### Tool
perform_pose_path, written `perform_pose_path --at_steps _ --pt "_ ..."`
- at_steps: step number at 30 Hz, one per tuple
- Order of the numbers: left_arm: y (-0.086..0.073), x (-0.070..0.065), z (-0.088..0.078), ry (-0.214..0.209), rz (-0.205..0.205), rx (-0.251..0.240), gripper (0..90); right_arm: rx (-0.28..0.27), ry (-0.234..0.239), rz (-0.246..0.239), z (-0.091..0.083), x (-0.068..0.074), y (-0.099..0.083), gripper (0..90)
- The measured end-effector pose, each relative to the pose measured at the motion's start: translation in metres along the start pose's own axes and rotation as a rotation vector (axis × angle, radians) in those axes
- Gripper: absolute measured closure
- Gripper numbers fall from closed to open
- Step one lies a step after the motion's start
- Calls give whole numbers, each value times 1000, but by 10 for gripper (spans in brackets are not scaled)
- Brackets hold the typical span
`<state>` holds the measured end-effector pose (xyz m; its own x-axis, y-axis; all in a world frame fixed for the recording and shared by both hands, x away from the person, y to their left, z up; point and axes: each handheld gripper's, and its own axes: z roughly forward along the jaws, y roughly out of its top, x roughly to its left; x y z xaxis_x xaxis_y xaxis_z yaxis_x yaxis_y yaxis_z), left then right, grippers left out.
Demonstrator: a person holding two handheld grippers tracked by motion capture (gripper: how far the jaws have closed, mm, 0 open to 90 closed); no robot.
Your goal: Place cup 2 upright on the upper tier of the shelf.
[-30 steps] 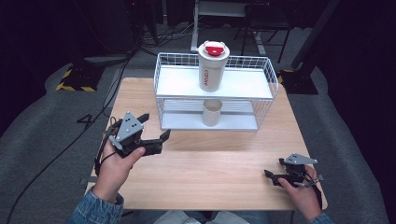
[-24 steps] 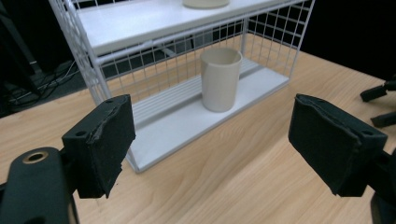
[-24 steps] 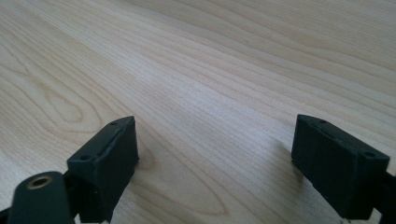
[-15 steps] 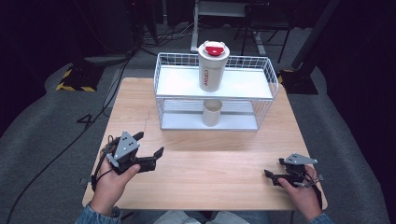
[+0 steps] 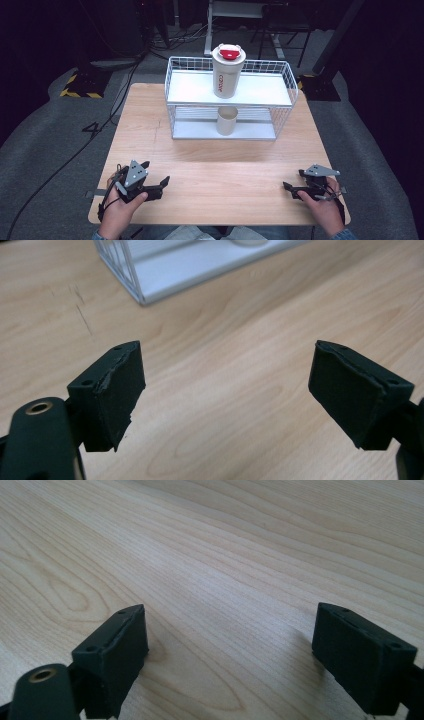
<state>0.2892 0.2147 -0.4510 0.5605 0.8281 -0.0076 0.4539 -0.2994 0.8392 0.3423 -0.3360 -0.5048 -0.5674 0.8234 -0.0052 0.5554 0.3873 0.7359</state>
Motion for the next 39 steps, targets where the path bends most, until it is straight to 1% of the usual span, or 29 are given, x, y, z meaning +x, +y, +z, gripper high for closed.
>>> perform_pose_path --at_steps 2,3,5,6,7,8,9,10,13,14,16,18,20,21,22,24,25,26,27,28,32,33,34,36,39 --pt "-10 1 3 -5 -10 26 157 0 0 0 0 0 0 149" --pt "-10 1 3 -5 -10 26 157 0 0 0 0 0 0 149" --pt "-16 2 4 -6 -20 36 157 0 0 0 0 0 0 150" --pt "-21 2 5 -10 -26 52 157 0 0 0 0 0 0 150" --pt "-21 2 5 -10 -26 52 157 0 0 0 0 0 0 150" --pt "-26 2 7 -13 -26 69 157 0 0 0 0 0 0 150" --pt "-26 2 7 -13 -26 69 157 0 0 0 0 0 0 150" --pt "-30 3 8 -14 -22 86 157 0 0 0 0 0 0 150" --pt "-33 2 10 -15 -19 98 159 0 0 0 0 0 0 150" --pt "-35 2 11 -25 -10 119 159 0 0 0 0 0 0 150" --pt "-37 2 12 -28 -12 125 159 0 0 0 0 0 0 150" --pt "-41 1 15 -28 -10 150 160 0 0 0 0 0 0 149" --pt "-42 1 17 -26 -9 165 160 0 0 0 0 0 0 150" --pt "-42 1 17 -26 -9 165 160 0 0 0 0 0 0 150" --pt "-43 1 18 -23 -14 170 160 0 0 0 0 0 0 150" --pt "-44 1 21 -28 -9 187 165 0 0 0 0 0 0 150" --pt "-44 1 21 -28 -9 187 166 0 0 0 0 0 0 150" --pt "-45 1 23 -30 -18 200 166 0 0 0 0 0 0 150" --pt "-45 1 23 -30 -18 200 166 0 0 0 0 0 0 150" --pt "-47 2 24 -26 -14 216 167 0 0 0 0 0 0 150" --pt "-47 3 26 -27 -9 226 167 0 0 0 0 0 0 150" --pt "-47 2 26 -24 -13 224 167 0 0 0 0 0 0 150" --pt "-47 3 26 -23 -5 233 164 0 0 0 0 0 0 150" --pt "-47 2 27 -15 -5 232 150 0 0 0 0 0 0 150" --pt "-47 2 27 -15 -8 232 143 0 0 0 0 0 0 150"
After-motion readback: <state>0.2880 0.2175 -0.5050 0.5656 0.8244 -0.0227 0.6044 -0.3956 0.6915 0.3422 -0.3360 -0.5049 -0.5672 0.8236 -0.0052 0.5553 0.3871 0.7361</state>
